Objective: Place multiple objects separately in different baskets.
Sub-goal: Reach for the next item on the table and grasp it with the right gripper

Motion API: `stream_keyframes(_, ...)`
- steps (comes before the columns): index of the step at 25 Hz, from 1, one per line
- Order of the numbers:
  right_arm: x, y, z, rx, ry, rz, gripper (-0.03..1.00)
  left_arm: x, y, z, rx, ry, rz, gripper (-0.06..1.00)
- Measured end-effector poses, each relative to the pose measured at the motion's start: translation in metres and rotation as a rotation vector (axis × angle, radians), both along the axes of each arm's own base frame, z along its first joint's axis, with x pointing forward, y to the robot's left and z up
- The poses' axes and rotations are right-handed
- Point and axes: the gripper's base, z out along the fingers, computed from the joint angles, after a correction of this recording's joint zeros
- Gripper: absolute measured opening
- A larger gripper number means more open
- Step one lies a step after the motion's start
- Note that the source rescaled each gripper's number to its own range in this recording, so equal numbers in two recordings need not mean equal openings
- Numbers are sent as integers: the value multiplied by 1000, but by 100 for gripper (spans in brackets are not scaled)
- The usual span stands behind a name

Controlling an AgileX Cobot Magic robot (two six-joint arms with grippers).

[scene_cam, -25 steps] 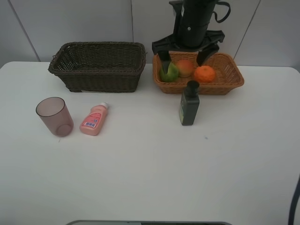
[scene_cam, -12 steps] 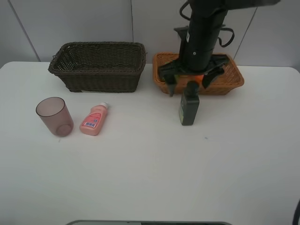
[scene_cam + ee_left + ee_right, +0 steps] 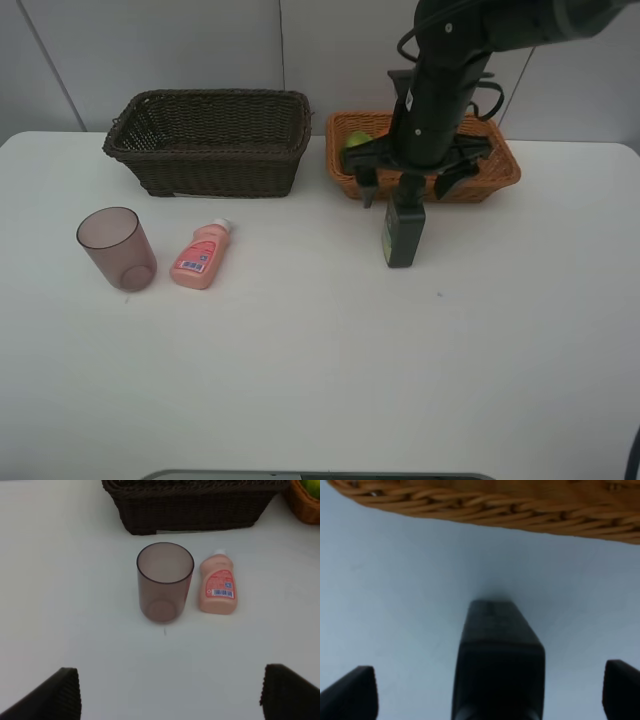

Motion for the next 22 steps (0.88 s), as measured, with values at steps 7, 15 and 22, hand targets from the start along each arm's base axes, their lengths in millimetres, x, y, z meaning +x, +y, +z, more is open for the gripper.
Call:
stream_keyframes(7, -2, -5, -11, 3, -4, -17, 100, 0, 0, 0, 0, 0, 0, 92)
stream_keyframes(15, -4, -9, -18, 5, -1, -43, 86, 0, 0, 0, 0, 0, 0, 92)
stream_keyframes(22, -3, -8, -25, 6, 4, -42, 9, 0, 0, 0, 0, 0, 0, 92)
